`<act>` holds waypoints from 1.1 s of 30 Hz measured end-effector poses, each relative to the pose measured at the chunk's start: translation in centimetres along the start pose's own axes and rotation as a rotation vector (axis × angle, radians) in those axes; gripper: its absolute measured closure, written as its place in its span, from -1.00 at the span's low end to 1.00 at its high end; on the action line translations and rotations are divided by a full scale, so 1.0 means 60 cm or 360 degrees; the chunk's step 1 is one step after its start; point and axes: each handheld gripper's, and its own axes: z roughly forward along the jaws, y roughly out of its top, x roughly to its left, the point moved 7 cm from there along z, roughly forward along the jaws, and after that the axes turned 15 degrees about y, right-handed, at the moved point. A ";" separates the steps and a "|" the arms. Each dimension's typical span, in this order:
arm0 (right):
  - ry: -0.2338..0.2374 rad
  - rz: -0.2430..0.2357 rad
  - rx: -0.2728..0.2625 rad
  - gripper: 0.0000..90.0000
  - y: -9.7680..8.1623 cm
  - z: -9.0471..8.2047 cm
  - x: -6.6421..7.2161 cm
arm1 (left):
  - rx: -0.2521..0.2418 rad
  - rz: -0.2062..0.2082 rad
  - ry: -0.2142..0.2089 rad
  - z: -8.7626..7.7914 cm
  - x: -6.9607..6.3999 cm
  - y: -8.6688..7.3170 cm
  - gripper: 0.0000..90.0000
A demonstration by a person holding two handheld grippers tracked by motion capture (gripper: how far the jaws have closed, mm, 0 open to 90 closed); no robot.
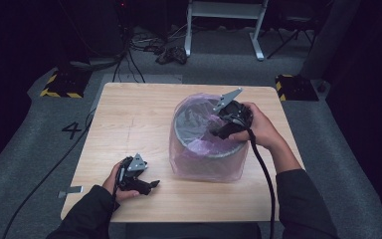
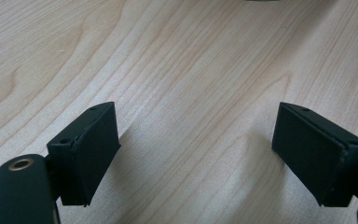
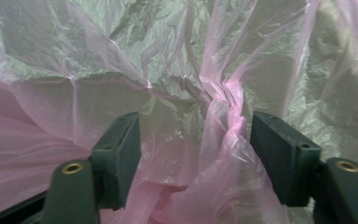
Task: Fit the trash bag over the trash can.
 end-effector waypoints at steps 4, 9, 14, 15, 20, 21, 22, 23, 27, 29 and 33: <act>-0.0012 0.0029 -0.0072 -0.36 0.000 -0.010 -0.001 | 0.0000 -0.0001 -0.0001 0.000 0.000 0.000 -0.68; -0.0040 0.0041 -0.0194 -0.39 -0.001 -0.035 0.003 | 0.0000 -0.0002 -0.0001 0.000 0.000 0.000 -0.68; -0.0034 0.0040 -0.0274 -0.41 -0.012 -0.065 0.010 | 0.0001 -0.0001 -0.0001 0.000 0.000 0.000 -0.68; -0.0037 0.0053 -0.0292 -0.42 -0.015 -0.070 0.012 | 0.0000 -0.0001 -0.0001 0.000 0.000 0.000 -0.68; -0.0048 0.0047 -0.0340 -0.47 -0.033 -0.091 0.023 | 0.0000 -0.0002 -0.0001 0.000 0.000 0.000 -0.68; -0.0060 0.0044 -0.0362 -0.48 -0.037 -0.096 0.026 | 0.0000 -0.0002 -0.0001 0.000 0.000 0.000 -0.68; -0.0057 0.0049 -0.0384 -0.48 -0.040 -0.100 0.028 | 0.0000 -0.0001 -0.0001 0.000 0.000 0.000 -0.68; -0.0059 0.0058 -0.0397 -0.49 -0.045 -0.104 0.031 | 0.0000 -0.0001 -0.0001 0.000 0.000 0.000 -0.68; -0.0086 0.0059 -0.0442 -0.51 -0.067 -0.121 0.043 | 0.0000 -0.0002 -0.0001 0.000 0.000 0.000 -0.68; -0.0085 0.0065 -0.0470 -0.52 -0.080 -0.130 0.051 | 0.0001 -0.0001 -0.0001 0.000 0.000 0.000 -0.68; -0.0124 0.0062 -0.0461 -0.54 -0.113 -0.139 0.063 | 0.0000 -0.0002 -0.0001 0.000 0.000 0.000 -0.68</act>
